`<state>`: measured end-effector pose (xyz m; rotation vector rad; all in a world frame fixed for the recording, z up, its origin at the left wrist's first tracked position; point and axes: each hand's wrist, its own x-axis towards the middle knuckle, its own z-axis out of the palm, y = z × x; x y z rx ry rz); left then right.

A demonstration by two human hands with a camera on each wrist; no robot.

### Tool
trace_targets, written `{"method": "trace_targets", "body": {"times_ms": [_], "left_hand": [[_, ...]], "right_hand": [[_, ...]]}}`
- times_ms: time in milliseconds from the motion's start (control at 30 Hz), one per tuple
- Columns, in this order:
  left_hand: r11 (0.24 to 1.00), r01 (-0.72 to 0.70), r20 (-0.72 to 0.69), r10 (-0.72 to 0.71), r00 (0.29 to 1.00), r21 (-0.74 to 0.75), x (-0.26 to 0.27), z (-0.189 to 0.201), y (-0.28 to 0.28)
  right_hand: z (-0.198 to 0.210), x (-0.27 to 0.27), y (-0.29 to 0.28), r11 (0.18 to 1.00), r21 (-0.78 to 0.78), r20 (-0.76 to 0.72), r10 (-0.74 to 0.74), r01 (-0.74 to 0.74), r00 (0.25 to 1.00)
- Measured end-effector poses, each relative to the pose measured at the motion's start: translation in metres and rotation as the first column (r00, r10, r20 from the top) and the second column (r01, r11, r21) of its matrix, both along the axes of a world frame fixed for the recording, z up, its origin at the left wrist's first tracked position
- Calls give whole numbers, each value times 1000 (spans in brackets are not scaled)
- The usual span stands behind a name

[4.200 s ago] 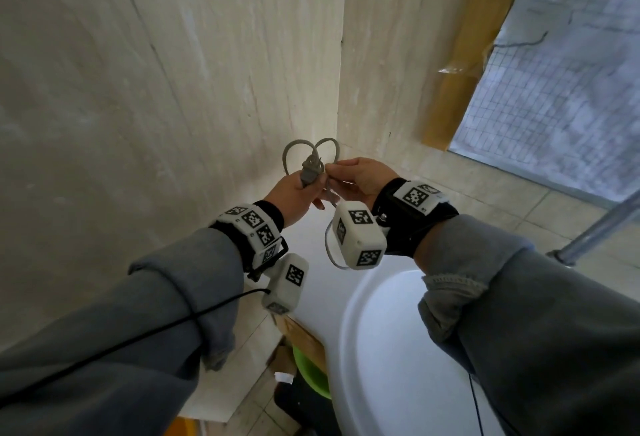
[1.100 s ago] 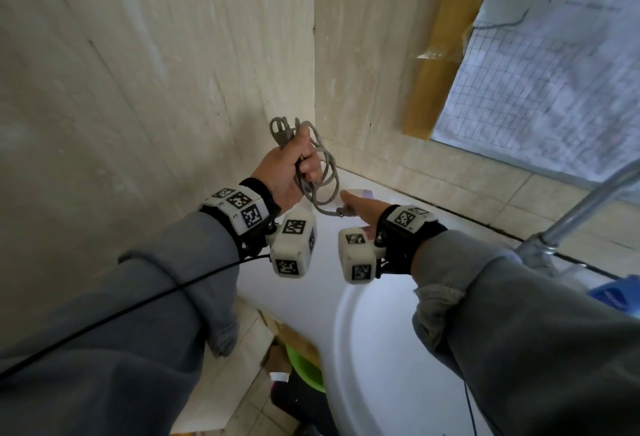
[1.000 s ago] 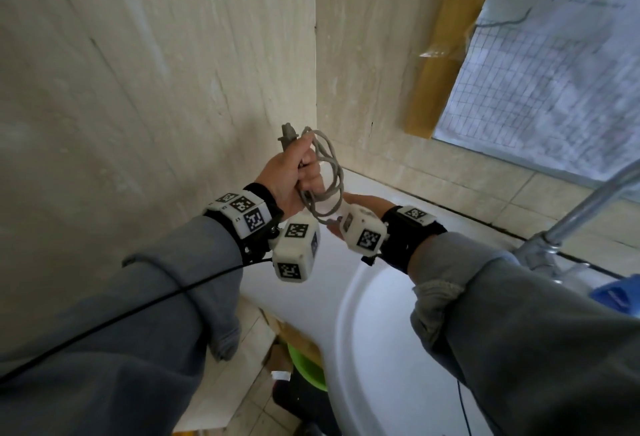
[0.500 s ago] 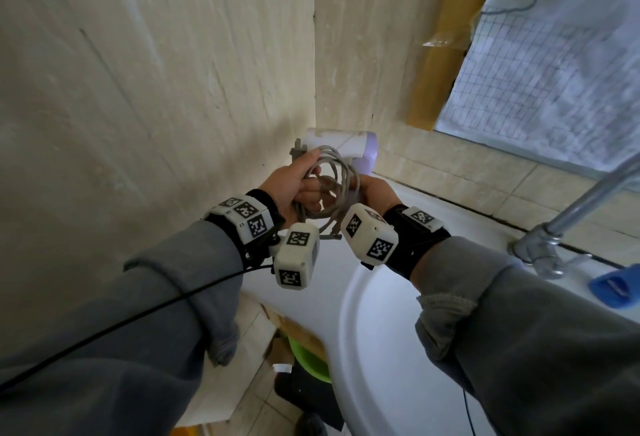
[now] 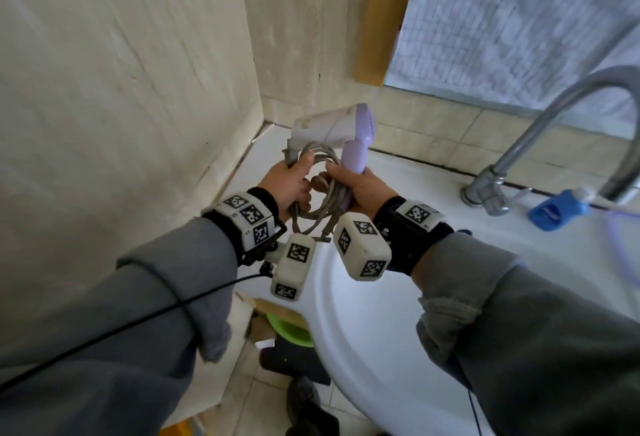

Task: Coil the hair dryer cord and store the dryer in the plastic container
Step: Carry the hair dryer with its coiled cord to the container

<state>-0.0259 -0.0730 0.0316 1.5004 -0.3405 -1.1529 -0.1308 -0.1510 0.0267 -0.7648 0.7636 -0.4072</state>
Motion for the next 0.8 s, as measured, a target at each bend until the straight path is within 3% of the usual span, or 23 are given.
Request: {"method": "trace_targets", "body": {"times_ms": [167, 433, 600, 800], "left_hand": [[999, -5, -28, 7, 1000, 44, -18, 6, 12], [999, 50, -5, -50, 999, 12, -85, 43, 49], [995, 103, 47, -102, 994, -16, -157, 65, 75], [975, 218, 57, -215, 975, -49, -245, 83, 83]], "right_hand": [[13, -19, 16, 997, -65, -66, -36, 32, 997], [43, -84, 50, 991, -116, -7, -75, 74, 997], [61, -158, 81, 986, -141, 53, -86, 93, 995], [83, -256, 104, 965, -162, 57, -198, 205, 979]]}}
